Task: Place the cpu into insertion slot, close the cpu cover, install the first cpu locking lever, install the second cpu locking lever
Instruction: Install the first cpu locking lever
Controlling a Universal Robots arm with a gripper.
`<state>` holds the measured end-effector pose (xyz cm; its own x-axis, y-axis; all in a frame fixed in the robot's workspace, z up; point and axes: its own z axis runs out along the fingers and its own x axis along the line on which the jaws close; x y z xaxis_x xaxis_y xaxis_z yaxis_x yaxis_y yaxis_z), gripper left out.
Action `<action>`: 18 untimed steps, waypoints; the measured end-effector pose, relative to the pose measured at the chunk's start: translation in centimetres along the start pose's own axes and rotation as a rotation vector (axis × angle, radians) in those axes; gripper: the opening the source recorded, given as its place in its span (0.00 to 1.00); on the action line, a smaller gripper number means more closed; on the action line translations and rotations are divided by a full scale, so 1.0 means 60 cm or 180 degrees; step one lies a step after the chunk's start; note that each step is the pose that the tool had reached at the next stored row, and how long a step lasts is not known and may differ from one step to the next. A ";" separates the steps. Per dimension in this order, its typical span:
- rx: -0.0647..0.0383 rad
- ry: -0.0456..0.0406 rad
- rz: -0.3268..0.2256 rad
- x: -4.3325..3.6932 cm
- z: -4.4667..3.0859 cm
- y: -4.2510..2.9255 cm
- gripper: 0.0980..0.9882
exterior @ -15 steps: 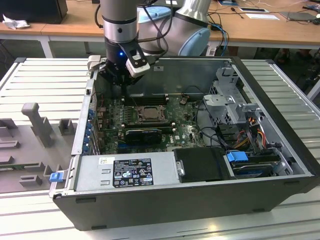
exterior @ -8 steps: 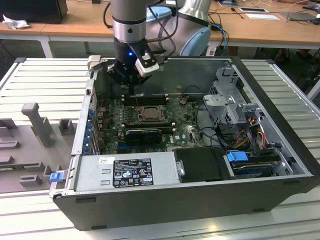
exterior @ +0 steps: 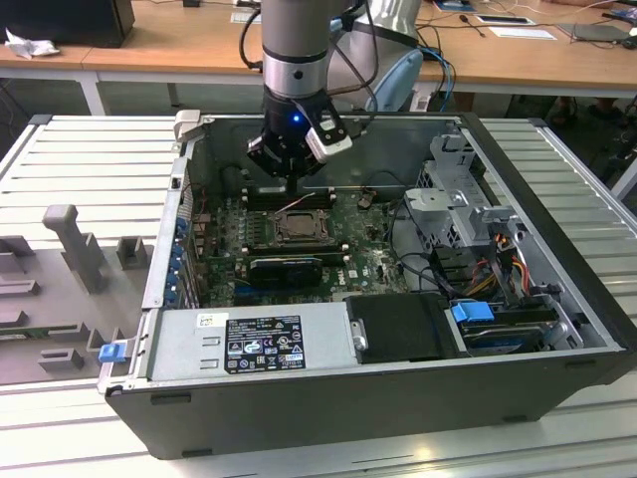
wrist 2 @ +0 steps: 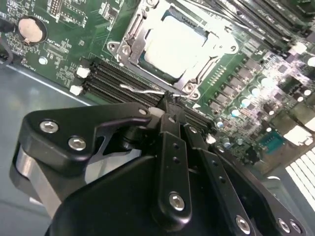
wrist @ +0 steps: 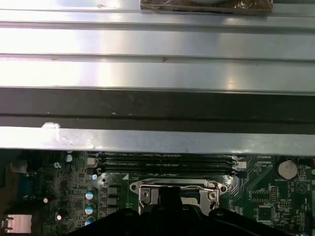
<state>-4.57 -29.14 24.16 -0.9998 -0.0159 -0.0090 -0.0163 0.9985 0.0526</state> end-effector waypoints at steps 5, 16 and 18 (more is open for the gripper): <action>-0.0016 -0.0001 0.0011 -0.014 0.014 0.009 0.01; -0.0020 -0.0001 0.0011 -0.027 0.023 0.019 0.01; -0.0020 -0.0001 0.0011 -0.033 0.026 0.018 0.01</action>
<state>-2.62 -27.92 22.67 -0.9999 -0.0125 -0.0090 -0.0130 0.9982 0.0590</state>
